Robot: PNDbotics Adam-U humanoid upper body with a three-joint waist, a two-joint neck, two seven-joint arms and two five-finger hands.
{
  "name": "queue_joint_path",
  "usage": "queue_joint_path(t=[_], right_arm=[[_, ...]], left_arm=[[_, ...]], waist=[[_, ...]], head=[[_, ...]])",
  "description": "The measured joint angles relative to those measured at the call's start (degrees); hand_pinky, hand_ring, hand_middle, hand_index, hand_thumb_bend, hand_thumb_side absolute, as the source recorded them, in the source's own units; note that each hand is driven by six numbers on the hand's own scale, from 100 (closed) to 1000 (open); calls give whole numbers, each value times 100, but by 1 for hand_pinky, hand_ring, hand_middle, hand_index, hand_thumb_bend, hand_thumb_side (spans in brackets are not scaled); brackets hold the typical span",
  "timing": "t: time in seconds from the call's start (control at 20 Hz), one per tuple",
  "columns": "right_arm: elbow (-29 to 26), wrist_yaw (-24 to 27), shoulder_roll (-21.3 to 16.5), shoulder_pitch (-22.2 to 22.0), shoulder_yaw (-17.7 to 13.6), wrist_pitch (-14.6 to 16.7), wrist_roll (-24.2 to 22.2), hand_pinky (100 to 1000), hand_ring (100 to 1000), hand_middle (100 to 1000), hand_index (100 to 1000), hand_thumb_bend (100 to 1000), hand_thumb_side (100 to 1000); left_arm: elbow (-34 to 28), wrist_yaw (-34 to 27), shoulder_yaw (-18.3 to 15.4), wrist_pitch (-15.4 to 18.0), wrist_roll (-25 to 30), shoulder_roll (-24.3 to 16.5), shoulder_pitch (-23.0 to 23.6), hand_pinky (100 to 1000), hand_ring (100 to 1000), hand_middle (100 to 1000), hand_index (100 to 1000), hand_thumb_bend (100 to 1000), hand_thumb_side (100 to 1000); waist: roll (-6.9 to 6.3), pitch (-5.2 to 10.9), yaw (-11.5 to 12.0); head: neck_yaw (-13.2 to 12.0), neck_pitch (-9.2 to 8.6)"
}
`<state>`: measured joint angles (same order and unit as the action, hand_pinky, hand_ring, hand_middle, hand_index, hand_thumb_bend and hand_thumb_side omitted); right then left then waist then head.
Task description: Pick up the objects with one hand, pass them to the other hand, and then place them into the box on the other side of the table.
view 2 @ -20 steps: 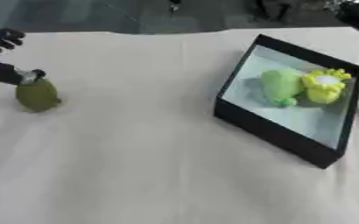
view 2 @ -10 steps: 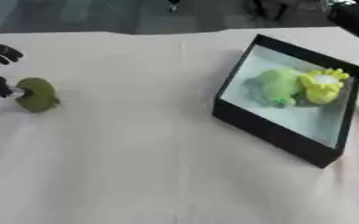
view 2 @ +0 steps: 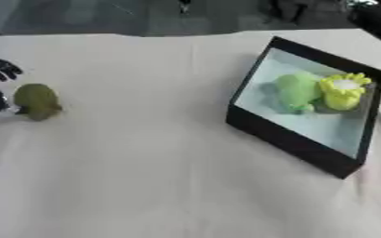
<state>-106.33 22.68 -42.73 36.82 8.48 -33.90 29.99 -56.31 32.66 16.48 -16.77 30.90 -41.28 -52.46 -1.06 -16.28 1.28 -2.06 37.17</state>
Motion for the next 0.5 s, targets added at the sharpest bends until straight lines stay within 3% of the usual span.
queue_joint_path(t=[0.5], right_arm=[[-2,38,15,-11,3,45,45,829,949,842,769,168,411]], left_arm=[[-59,487,-311,251,1107,144,-99,921,865,771,858,451,100]], waist=[[0,0,1]], head=[[-187,6]])
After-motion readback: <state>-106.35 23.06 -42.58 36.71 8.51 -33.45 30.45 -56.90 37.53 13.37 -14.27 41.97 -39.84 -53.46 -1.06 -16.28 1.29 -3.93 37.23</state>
